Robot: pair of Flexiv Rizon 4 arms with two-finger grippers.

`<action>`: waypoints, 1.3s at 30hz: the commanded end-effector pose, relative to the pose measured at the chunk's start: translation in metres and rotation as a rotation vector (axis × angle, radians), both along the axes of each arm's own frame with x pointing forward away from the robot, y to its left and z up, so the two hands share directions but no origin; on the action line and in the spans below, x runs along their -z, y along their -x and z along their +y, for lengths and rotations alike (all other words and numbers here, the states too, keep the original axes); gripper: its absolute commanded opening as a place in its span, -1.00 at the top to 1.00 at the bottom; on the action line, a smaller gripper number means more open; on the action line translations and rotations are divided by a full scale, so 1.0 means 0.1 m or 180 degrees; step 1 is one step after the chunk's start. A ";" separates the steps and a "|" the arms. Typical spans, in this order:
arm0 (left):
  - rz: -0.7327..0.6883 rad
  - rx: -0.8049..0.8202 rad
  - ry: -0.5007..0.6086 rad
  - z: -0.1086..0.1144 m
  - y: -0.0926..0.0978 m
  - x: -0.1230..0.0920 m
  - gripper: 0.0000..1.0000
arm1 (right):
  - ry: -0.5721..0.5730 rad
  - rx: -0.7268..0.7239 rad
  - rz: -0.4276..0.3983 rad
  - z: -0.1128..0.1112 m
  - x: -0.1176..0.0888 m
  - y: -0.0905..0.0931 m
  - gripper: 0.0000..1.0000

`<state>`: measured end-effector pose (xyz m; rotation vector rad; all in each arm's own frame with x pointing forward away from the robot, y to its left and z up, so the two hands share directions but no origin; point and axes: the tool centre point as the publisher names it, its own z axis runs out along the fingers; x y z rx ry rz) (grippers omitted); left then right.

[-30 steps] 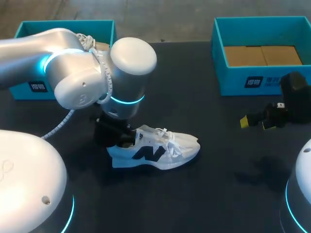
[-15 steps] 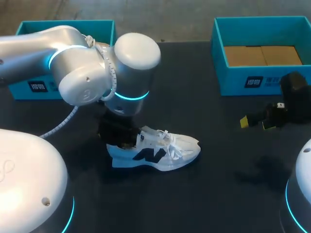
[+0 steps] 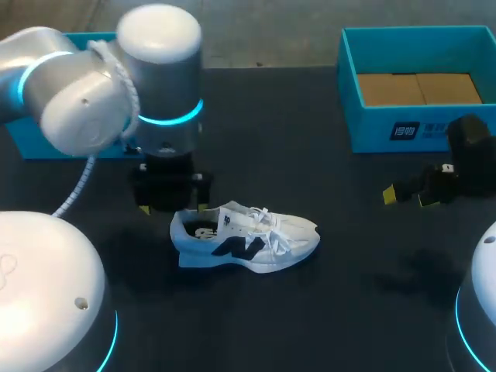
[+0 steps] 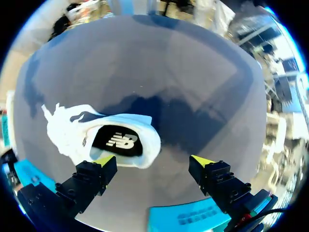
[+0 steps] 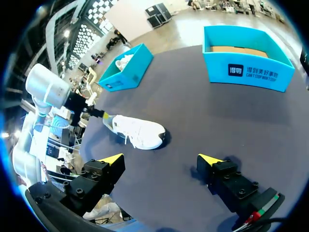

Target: Take the shoe out of the shoebox, open the shoe tongue, remove and reinsert the insole, then place the shoe into the shoebox

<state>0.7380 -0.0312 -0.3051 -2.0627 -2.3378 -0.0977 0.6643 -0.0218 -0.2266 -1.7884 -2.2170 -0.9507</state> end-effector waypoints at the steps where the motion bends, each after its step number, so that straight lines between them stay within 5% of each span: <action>1: 0.0057 -0.0700 0.0895 0.37 0.06 -0.16 -1.00 | 0.0007 0.0006 0.0001 0.01 0.00 0.01 -1.00; 3: 0.0135 -0.1036 0.0971 0.42 0.08 -0.19 -1.00 | 0.0007 0.0006 0.0001 0.01 0.00 0.01 -1.00; 21: 0.0112 -0.1039 0.1005 0.43 0.09 -0.21 -1.00 | 0.0007 0.0006 0.0001 0.01 0.00 0.01 -1.00; 39: 0.1582 -0.2649 0.1966 0.62 0.12 -0.11 -1.00 | 0.0007 0.0006 0.0001 0.01 0.00 0.01 -1.00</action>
